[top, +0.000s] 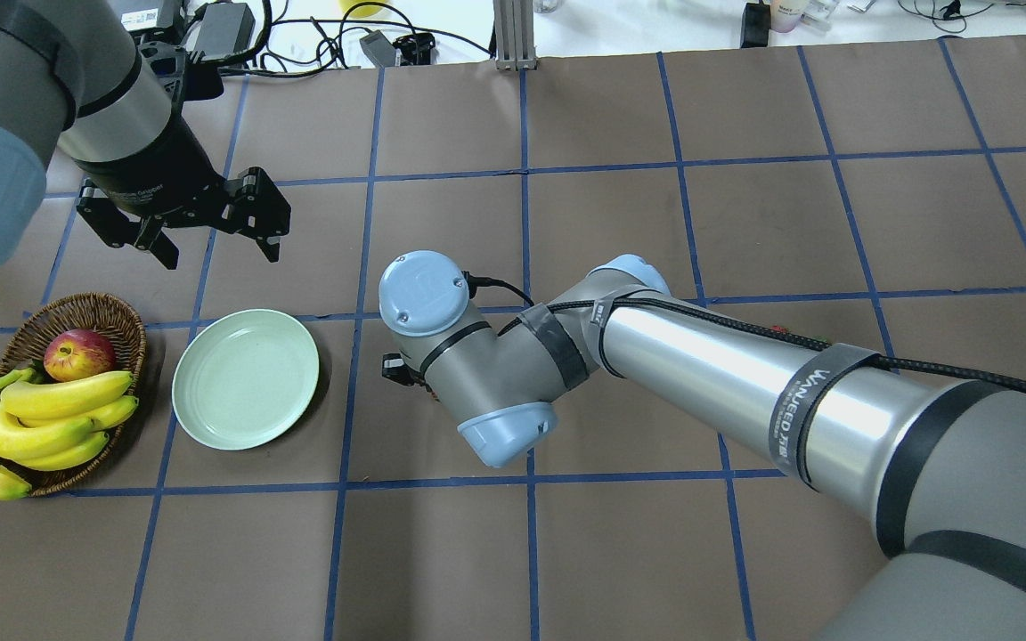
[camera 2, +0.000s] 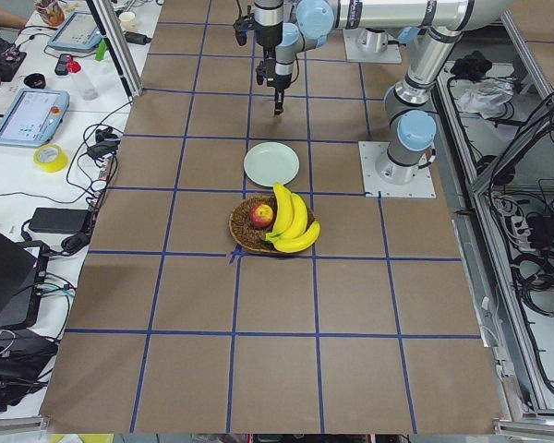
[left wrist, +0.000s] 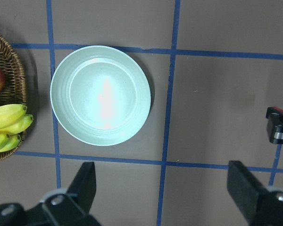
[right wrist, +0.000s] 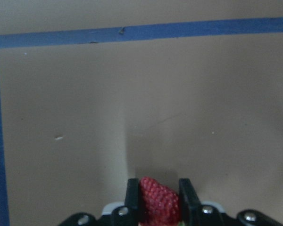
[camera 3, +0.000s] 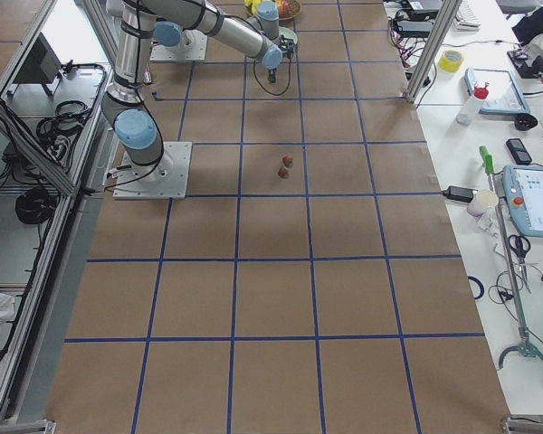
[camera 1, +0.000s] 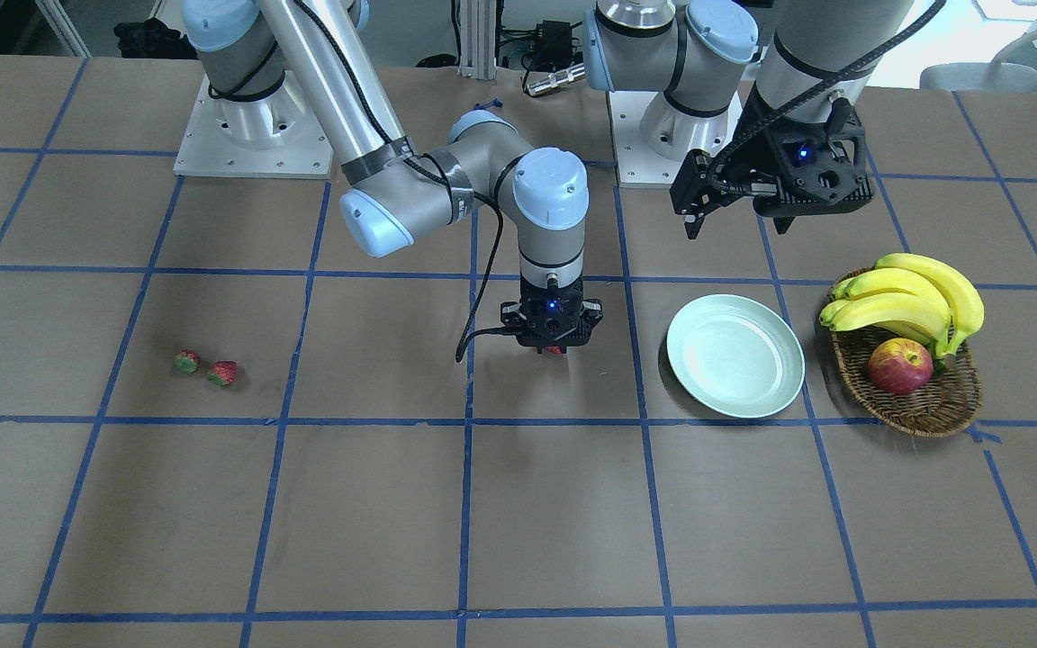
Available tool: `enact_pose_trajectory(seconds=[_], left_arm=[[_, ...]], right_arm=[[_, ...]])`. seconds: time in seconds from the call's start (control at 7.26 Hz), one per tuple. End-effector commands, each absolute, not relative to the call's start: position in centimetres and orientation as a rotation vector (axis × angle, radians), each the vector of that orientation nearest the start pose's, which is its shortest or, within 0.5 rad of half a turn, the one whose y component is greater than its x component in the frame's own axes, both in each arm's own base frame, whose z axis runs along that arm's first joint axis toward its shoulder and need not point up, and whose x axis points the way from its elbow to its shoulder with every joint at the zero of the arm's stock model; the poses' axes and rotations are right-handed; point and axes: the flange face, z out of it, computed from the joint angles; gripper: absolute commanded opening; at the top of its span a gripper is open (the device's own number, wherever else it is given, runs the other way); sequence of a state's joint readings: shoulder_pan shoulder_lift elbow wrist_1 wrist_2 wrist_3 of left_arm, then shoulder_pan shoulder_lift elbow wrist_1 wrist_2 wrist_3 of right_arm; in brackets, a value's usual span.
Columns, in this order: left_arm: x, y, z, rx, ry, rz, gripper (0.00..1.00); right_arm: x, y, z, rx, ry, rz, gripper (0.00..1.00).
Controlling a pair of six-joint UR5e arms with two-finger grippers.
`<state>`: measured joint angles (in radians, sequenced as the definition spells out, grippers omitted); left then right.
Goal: Collect all strawberries into plate
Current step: 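Carry the strawberry toward the plate and release it beside the plate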
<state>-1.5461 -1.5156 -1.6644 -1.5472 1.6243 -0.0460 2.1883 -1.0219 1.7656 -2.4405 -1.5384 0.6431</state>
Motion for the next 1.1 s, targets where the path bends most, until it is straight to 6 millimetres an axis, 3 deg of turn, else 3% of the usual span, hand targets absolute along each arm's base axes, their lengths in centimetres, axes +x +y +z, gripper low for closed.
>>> enact_pose_trajectory(seconds=[0.0, 0.14, 0.28, 0.41, 0.69, 0.83, 0.96], left_arm=[[-11.6, -47.0, 47.1, -0.108, 3.086, 0.023, 1.0], [-11.5, -46.9, 47.1, -0.113, 3.086, 0.023, 1.0], [-11.5, -46.9, 47.1, -0.113, 3.086, 0.023, 1.0], [-11.6, -47.0, 47.1, -0.111, 3.086, 0.025, 1.0], [-11.5, -46.9, 47.1, -0.113, 3.086, 0.023, 1.0], [-11.4, -47.0, 47.1, -0.115, 3.086, 0.023, 1.0], [-11.5, -47.0, 47.1, -0.113, 3.086, 0.025, 1.0]], right_arm=[[47.6, -43.2, 17.8, 0.038, 3.039, -0.153, 0.99], [47.1, -43.1, 20.3, 0.03, 3.02, -0.194, 1.0], [45.3, -44.7, 23.2, 0.011, 2.999, -0.255, 1.0], [40.2, -47.2, 26.2, 0.103, 3.022, -0.23, 1.0], [28.9, -51.1, 30.8, 0.066, 3.101, -0.122, 1.0], [23.2, -52.5, 31.7, 0.095, 3.197, -0.13, 1.0], [17.3, -53.4, 30.1, 0.015, 3.274, -0.081, 1.0]])
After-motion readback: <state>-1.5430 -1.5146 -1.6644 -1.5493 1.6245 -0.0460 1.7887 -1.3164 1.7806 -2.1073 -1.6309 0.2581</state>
